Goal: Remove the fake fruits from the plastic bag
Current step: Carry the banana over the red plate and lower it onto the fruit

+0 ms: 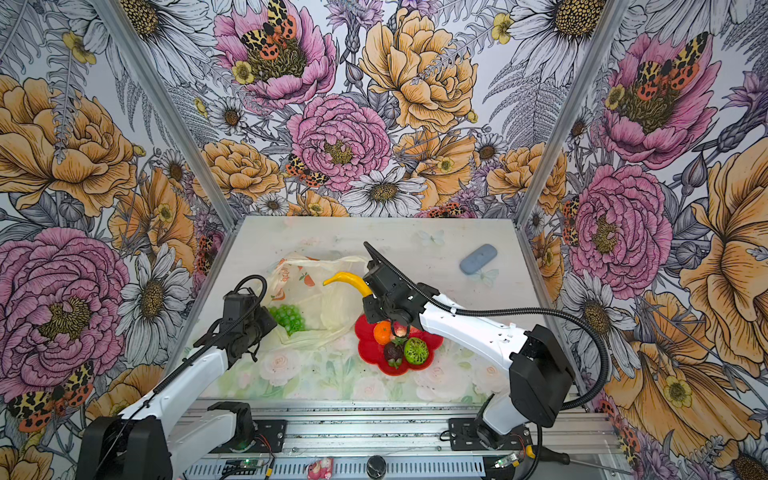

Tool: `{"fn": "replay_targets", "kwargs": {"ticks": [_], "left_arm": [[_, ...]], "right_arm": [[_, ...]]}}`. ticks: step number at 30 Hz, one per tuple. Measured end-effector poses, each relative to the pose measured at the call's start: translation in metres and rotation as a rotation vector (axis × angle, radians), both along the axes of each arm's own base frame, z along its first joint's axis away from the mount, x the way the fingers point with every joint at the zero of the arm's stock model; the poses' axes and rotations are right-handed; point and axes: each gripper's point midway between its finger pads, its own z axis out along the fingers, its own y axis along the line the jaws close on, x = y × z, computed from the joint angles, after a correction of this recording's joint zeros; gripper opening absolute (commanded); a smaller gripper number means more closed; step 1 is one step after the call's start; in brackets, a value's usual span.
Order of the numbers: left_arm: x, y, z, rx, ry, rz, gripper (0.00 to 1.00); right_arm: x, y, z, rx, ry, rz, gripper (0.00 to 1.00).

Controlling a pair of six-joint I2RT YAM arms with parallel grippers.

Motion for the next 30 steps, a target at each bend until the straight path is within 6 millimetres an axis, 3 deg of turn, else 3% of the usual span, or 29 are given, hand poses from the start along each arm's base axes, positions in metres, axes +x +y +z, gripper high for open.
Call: {"fn": "replay_targets", "kwargs": {"ticks": [4, 9, 15, 20, 30], "left_arm": [[0.004, 0.001, 0.004, 0.016, -0.02, -0.008, 0.0], [0.007, 0.001, 0.009, 0.022, -0.056, -0.016, 0.0], [0.008, 0.002, 0.009, 0.026, -0.079, -0.02, 0.0], [0.009, 0.002, 0.01, 0.022, -0.087, -0.022, 0.0], [0.012, 0.0, 0.013, 0.014, -0.104, -0.03, 0.0]], "right_arm": [[-0.006, -0.021, 0.015, 0.014, -0.024, -0.027, 0.11], [-0.004, -0.068, 0.018, -0.009, -0.033, -0.13, 0.11], [-0.01, -0.117, -0.011, -0.096, 0.033, -0.235, 0.11], [-0.017, -0.144, -0.038, -0.161, 0.096, -0.304, 0.11], [-0.033, -0.16, -0.071, -0.22, 0.179, -0.365, 0.11]]}}
